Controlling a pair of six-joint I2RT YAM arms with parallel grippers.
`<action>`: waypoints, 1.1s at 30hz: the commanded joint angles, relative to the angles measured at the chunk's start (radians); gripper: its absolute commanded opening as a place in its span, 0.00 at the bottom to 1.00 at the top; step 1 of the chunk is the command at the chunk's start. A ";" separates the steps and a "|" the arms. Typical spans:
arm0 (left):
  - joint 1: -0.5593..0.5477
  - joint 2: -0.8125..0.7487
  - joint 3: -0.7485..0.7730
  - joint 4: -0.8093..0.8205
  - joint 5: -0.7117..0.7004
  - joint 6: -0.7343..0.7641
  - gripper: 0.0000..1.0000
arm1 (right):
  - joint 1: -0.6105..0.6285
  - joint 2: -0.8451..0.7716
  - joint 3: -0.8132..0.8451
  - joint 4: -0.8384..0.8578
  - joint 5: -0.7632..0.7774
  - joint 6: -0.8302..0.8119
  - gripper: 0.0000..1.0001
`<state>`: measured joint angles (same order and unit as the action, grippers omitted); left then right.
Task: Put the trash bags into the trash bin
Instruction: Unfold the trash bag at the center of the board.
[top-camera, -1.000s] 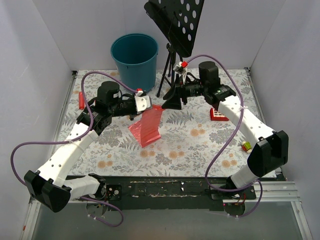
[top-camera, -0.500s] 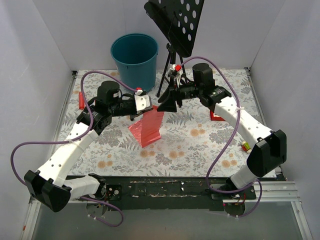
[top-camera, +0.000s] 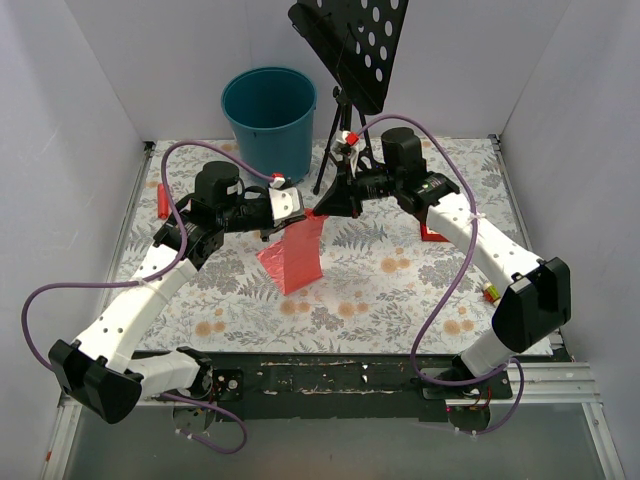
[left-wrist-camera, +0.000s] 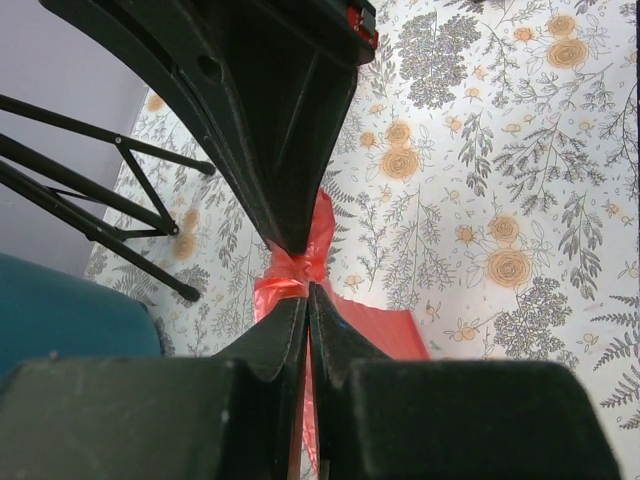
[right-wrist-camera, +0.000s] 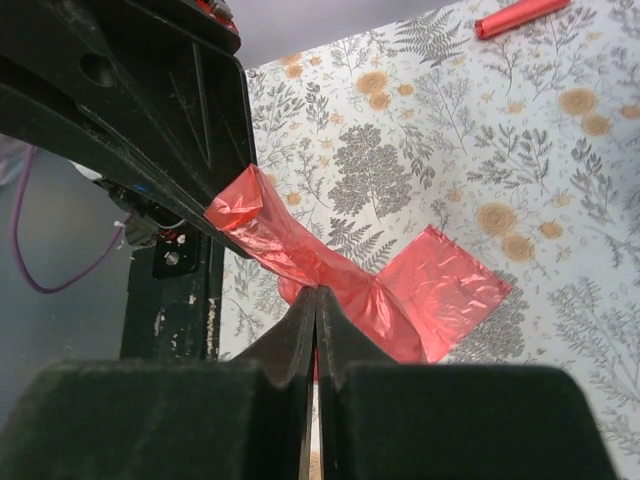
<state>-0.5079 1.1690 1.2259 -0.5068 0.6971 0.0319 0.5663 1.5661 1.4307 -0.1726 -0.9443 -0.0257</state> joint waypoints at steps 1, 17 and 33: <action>-0.004 -0.017 0.012 0.010 -0.010 -0.012 0.00 | 0.004 -0.012 0.042 0.005 0.025 -0.026 0.01; -0.006 -0.028 -0.023 -0.022 -0.050 0.013 0.00 | -0.098 -0.051 0.024 0.013 0.156 0.043 0.01; -0.006 -0.011 0.009 0.004 -0.015 -0.024 0.00 | 0.000 -0.063 0.019 0.012 0.044 -0.049 0.62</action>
<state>-0.5083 1.1687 1.2121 -0.5179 0.6582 0.0246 0.5503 1.5208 1.4338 -0.1783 -0.8558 -0.0395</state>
